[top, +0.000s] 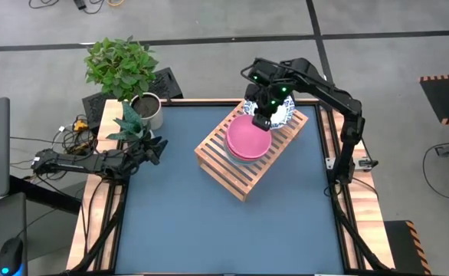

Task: Place and stack bowls onto a shelf
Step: Stack the pink bowl on top of the orange bowl

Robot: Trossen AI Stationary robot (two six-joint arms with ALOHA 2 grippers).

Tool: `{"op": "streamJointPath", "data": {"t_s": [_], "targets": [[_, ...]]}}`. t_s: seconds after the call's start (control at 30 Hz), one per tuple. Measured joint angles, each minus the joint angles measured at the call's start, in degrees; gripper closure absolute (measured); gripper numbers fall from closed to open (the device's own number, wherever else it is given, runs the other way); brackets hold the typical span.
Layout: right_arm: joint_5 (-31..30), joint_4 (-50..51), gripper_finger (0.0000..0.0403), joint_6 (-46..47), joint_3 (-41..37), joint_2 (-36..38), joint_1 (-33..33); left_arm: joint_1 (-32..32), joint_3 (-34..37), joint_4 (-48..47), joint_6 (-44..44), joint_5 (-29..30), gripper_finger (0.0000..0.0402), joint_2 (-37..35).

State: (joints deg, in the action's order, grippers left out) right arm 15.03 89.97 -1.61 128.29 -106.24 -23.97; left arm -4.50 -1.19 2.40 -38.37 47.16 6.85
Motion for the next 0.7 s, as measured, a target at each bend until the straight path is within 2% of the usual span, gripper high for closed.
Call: {"op": "streamJointPath", "data": {"t_s": [0.33,0.5,0.57,0.63,0.7], "targets": [[-0.1,0.0,0.0256,-1.8,0.7,0.2,-0.1,0.0,0.0,0.0,0.3,0.0,0.0148,0.0],[-0.2,0.0,0.0234,-1.5,6.5,1.2,-0.5,0.0,0.0,0.0,0.3,0.0,0.0148,0.0],[-0.3,-3.3,0.0232,-1.7,6.1,3.3,-0.6,0.0,0.0,0.0,0.3,0.0,0.0148,0.0],[-3.4,-7.4,0.0231,-0.1,5.5,5.3,-0.3,0.0,0.0,0.0,0.3,0.0,0.0148,0.0],[-11.0,-11.6,0.0233,3.2,5.4,6.7,0.7,0.0,0.0,0.0,0.3,0.0,0.0148,0.1]]}}
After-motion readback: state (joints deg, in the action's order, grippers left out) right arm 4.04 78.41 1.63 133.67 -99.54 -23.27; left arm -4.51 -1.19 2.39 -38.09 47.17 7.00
